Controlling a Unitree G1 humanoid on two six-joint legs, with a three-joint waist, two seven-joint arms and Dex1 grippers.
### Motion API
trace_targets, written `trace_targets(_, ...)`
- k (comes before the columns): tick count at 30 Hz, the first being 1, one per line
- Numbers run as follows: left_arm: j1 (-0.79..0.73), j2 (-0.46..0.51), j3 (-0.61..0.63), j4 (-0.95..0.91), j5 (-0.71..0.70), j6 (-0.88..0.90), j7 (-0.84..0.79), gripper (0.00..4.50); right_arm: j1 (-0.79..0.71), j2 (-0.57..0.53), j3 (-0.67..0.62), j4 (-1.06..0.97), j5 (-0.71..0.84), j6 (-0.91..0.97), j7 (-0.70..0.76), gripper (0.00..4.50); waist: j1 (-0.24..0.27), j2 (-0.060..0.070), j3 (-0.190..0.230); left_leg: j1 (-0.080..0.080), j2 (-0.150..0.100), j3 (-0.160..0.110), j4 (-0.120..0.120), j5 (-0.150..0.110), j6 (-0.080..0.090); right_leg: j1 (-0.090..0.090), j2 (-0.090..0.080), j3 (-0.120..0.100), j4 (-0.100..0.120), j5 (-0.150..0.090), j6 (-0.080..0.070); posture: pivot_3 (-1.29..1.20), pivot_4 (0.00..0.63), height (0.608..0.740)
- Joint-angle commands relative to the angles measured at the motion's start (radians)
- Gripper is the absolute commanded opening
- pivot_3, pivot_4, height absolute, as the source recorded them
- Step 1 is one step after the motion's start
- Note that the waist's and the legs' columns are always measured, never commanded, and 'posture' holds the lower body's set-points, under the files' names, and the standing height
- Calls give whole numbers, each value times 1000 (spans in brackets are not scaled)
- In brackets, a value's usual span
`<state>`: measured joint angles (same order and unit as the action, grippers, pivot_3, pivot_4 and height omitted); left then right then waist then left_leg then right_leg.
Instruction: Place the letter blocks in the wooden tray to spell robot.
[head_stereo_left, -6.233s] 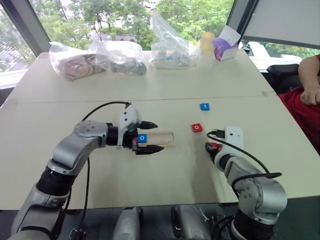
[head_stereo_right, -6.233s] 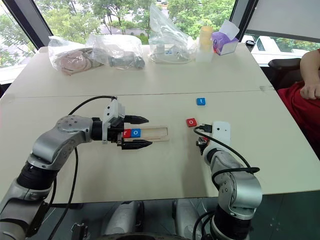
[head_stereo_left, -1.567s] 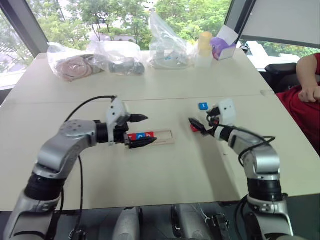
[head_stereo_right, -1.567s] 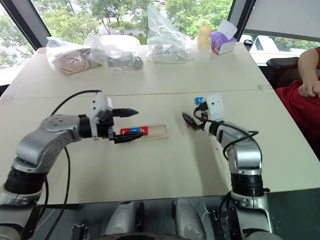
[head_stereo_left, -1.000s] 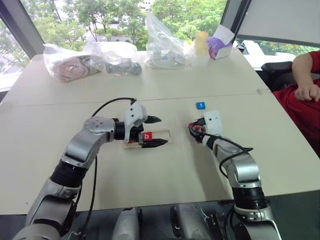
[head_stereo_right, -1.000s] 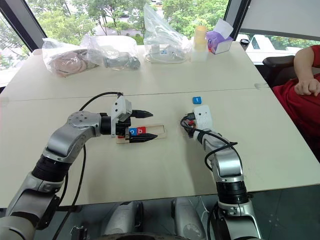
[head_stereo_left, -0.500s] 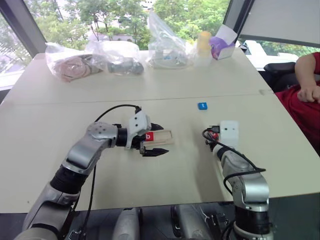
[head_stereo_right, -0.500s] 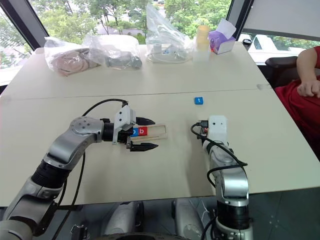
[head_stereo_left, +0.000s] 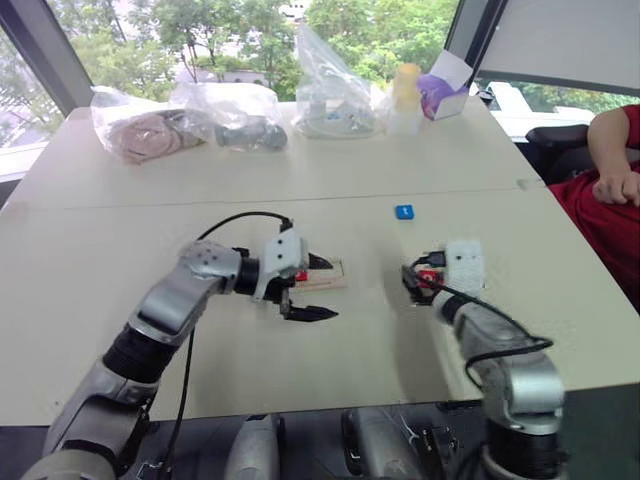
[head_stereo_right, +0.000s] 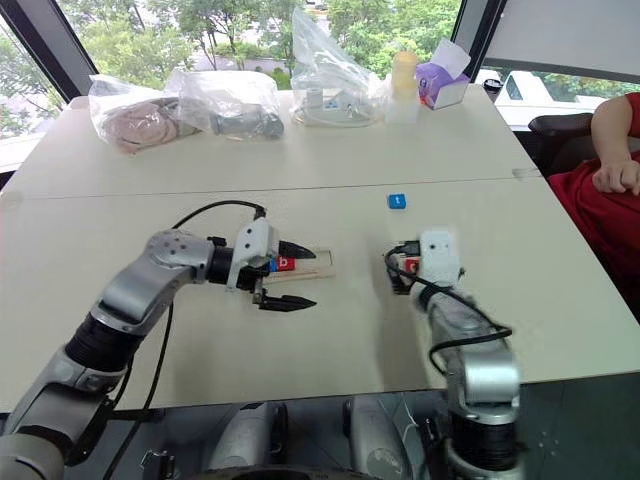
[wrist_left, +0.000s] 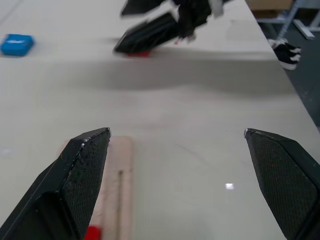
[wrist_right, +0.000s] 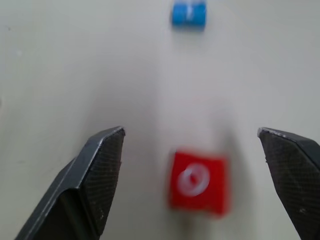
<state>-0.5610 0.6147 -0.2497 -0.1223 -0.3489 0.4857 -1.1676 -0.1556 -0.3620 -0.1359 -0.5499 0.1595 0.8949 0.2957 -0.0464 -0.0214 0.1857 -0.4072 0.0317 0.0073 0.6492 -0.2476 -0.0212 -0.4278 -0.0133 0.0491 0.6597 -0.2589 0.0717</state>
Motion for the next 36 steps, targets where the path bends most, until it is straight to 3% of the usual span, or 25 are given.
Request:
trace_targets(1,1,101,62,-47,-73,52,-106,4500,-7,-226,-53,90,157,-191,427,4482,-1,0,0,0,0,0,-1,0,0,0,0,0,0,0,0,0,150,740)
trace_targets(5,8,200,96,-67,-115,71,-182,4500,-58,-418,-17,366,159,-442,711,4482,2,0,1,1,1,0,-2,-1,1,0,2,0,-1,0,0,0,150,740)
trace_targets(7,3,226,119,-78,-139,88,-196,4500,-91,-456,19,485,140,-537,794,4482,3,-1,1,1,1,0,-1,-1,1,1,2,-1,-1,0,0,0,150,740)
trace_targets(14,41,277,224,-163,-214,201,-120,4500,-306,-433,186,972,8,-861,975,4482,1,-2,3,1,1,3,0,-1,1,1,1,1,-1,0,0,0,150,740)
trace_targets(22,104,332,278,-215,-233,239,-77,4500,-410,-408,238,1222,-61,-1056,1028,4482,2,-2,3,1,1,3,1,-1,1,1,1,1,0,0,0,0,150,740)
trace_targets(29,131,348,288,-220,-239,239,-59,4500,-438,-405,260,1285,-77,-1091,1074,1168,2,-2,3,3,1,3,2,-1,1,3,0,1,0,0,-1,0,150,740)
trace_targets(34,157,358,293,-192,-219,219,-44,4500,-477,-361,246,1136,-22,-924,1051,1161,-1,-2,3,5,1,4,2,-1,1,4,0,2,1,0,-1,0,150,740)
trace_targets(36,177,375,332,-172,-233,231,-43,4500,-493,-310,258,983,35,-792,1058,1161,-6,-2,3,5,1,6,2,-1,1,3,0,3,3,0,0,0,150,740)
